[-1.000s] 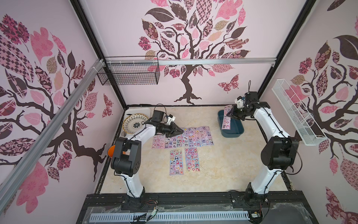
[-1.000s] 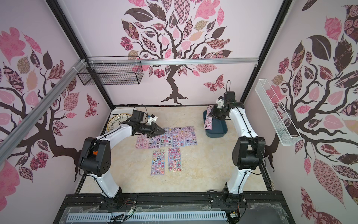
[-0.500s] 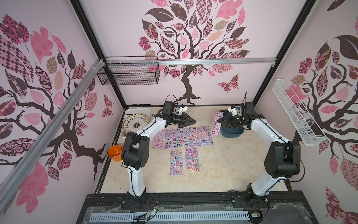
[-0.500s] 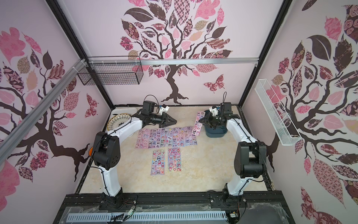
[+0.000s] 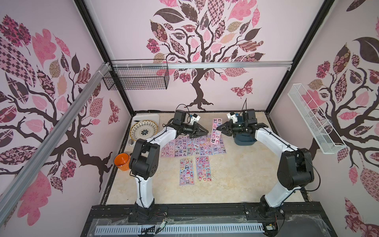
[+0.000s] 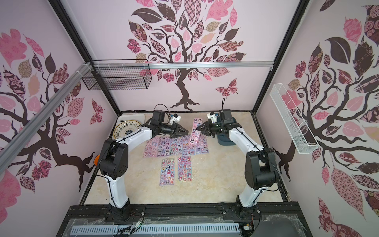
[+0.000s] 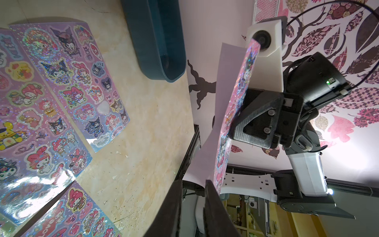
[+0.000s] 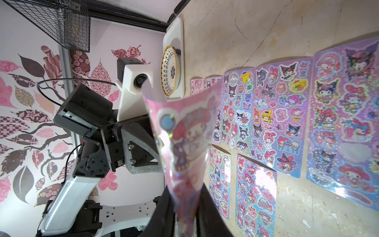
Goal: Take the stickers out of the storage box
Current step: Place the sticker at the center of the board.
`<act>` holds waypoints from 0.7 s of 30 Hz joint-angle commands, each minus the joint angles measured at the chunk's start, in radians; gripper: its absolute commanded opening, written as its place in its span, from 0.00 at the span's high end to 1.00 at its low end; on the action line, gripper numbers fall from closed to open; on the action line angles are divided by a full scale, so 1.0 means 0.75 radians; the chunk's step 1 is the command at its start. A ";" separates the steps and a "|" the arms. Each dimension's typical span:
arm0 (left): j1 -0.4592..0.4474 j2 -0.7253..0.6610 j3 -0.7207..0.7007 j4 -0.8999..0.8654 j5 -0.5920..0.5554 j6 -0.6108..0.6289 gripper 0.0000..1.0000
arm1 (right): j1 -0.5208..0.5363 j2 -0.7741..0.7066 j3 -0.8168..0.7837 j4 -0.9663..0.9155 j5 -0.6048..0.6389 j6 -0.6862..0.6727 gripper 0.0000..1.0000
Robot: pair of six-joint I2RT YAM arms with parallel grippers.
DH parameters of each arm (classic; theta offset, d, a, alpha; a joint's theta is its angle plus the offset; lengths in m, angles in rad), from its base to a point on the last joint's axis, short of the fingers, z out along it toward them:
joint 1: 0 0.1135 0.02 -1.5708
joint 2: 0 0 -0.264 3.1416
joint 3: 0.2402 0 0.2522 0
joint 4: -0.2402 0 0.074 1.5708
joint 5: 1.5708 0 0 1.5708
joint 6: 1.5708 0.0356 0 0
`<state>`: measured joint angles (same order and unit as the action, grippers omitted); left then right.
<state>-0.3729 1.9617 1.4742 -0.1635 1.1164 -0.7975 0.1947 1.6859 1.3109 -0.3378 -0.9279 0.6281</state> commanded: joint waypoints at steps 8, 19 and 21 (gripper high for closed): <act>0.000 0.000 -0.019 0.103 0.061 -0.038 0.73 | 0.036 0.054 0.024 0.096 -0.035 0.073 0.77; 0.000 -0.010 -0.035 0.149 0.068 -0.064 0.72 | 0.086 0.105 0.054 0.150 -0.042 0.118 0.76; 0.000 -0.012 -0.037 0.150 0.070 -0.067 0.73 | 0.087 0.109 0.054 0.153 -0.041 0.122 0.76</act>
<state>-0.3729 1.9617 1.4574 -0.0811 1.1538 -0.8433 0.2584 1.7454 1.3136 -0.2527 -0.9474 0.7040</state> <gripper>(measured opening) 0.276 0.241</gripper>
